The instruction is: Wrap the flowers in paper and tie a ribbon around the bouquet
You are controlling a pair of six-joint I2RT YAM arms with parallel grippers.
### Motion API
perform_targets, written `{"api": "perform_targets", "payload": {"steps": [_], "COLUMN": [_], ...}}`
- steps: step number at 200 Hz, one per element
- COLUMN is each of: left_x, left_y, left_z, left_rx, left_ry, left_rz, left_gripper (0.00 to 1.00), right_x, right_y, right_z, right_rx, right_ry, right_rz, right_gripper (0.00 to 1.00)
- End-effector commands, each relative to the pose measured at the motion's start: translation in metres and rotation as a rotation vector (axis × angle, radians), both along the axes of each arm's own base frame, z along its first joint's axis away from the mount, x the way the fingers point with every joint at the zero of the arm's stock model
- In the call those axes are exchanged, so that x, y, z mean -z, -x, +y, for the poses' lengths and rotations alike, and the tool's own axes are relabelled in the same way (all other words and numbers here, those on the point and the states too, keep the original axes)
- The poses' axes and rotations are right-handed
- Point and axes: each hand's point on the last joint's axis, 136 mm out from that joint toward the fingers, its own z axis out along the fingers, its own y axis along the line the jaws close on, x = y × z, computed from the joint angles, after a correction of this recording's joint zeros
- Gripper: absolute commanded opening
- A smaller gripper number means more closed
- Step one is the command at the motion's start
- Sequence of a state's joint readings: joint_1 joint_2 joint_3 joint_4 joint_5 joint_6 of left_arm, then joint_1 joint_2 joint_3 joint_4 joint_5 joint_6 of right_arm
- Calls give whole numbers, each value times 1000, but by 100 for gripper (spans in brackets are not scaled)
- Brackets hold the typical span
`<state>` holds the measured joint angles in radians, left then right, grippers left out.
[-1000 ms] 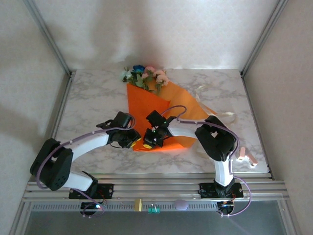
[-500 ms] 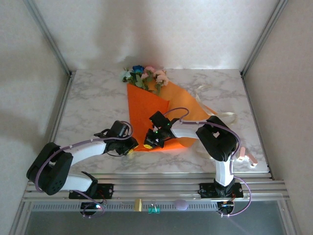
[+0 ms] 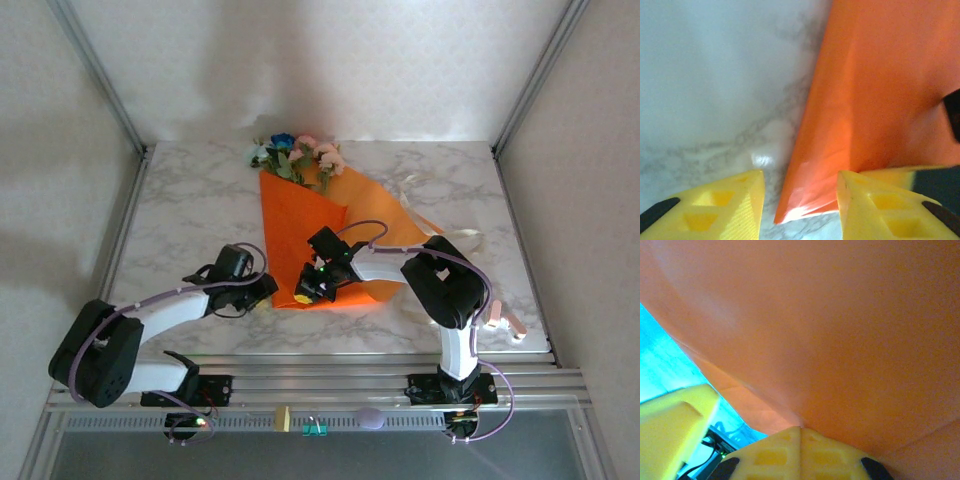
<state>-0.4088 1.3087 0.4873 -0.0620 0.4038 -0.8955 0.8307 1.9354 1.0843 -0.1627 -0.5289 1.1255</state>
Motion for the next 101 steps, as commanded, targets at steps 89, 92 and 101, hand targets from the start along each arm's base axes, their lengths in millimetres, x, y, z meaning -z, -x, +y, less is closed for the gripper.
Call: {"api": "perform_targets", "payload": {"steps": [89,92,101], "left_x": [16,15,12], "left_y": [-40,-41,-44], "left_z": [-12,-12,-11], "left_rx": [84,82,77], "left_ry": [60,59,58], "left_rz": [-117,-121,-133], "left_gripper": [0,0,0], "right_x": [62,61,61], "right_y": [27,26,27], "right_z": [-54,-53,-54], "right_rx": [17,17,16], "right_ry": [258,257,258], "right_rz": [122,120,121], "right_gripper": [0,0,0]}}
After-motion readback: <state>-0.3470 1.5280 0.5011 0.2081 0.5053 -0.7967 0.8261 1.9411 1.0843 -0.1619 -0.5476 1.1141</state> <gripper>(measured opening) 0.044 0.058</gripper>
